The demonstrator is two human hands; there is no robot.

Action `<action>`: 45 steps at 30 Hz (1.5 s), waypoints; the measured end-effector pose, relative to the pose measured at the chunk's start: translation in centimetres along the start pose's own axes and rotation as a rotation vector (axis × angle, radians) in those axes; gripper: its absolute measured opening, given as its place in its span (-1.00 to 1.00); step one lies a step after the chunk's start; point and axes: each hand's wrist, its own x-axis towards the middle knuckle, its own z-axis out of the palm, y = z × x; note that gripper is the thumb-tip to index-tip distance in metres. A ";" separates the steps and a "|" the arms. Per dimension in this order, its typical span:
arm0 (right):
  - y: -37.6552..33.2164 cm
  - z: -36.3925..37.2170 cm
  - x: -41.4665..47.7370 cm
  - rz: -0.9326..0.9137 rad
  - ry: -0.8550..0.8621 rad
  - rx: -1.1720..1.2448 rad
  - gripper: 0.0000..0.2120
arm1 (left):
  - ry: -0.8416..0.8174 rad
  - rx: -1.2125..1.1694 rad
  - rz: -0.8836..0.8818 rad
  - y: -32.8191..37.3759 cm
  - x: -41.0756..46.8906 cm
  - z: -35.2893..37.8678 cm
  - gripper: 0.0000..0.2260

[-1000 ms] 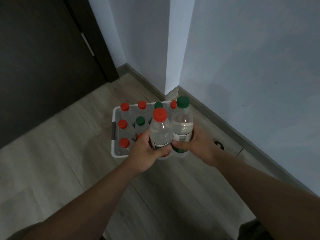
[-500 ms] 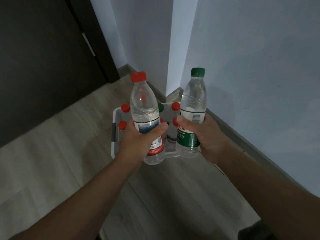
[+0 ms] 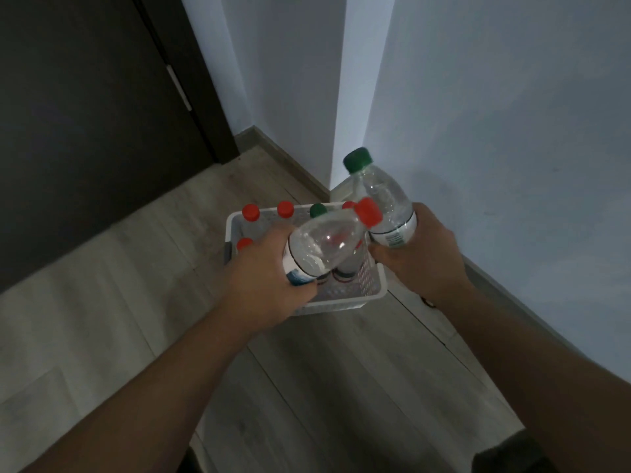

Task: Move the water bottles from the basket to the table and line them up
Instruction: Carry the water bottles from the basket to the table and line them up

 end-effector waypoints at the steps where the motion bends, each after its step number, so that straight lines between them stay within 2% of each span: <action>1: 0.2 -0.1 0.1 -0.006 0.008 -0.077 -0.47 | -0.025 0.109 0.031 0.0 -0.1 -0.4 -0.49; 5: 0.5 -0.6 0.1 -0.125 0.073 -0.459 -0.40 | -0.035 0.540 0.237 0.3 -0.3 -1.1 -0.53; 8: 1.4 -0.8 0.2 -0.318 0.150 -0.741 -0.38 | -0.065 0.754 0.325 0.0 -0.2 -0.9 -0.41; 10: 1.7 -0.7 0.5 -0.357 0.146 -0.889 -0.36 | -0.080 0.830 0.373 -0.3 -0.2 -0.6 -0.28; 13: 1.6 -0.4 0.7 -0.368 0.132 -0.973 -0.35 | -0.074 0.874 0.409 -0.3 -0.2 -0.6 -0.20; 19: -2.1 -2.9 -1.6 -0.376 0.123 -0.980 -0.41 | -0.127 0.898 0.389 3.4 -1.3 -2.9 -0.34; 23: -8.2 -8.4 -5.1 -0.280 0.090 -0.924 -0.40 | -0.197 0.836 0.319 9.9 -4.2 -8.4 -0.39; 27: -16.1 -17.1 -8.5 -0.278 0.108 -0.942 -0.54 | -0.299 0.836 0.308 18.4 -6.8 -16.6 -0.34; 31: -25.9 -27.0 -12.1 -0.200 0.042 -0.947 -0.41 | -0.394 0.847 0.322 29.0 -8.7 -26.7 -0.40; 34: -33.0 -34.5 -14.9 -0.161 0.026 -0.919 -0.36 | -0.378 0.808 0.374 37.0 -10.0 -33.6 -0.43; 37: -38.4 -41.0 -17.1 -0.147 0.053 -0.899 -0.35 | -0.351 0.822 0.422 43.8 -10.9 -39.0 -0.38; 39: -40.6 -44.8 -18.4 -0.155 0.104 -0.893 -0.36 | -0.323 0.843 0.468 47.4 -11.6 -41.2 -0.36; 45: -41.4 -52.1 -21.5 -0.129 0.192 -0.974 -0.48 | -0.271 0.874 0.591 56.3 -12.9 -43.7 -0.51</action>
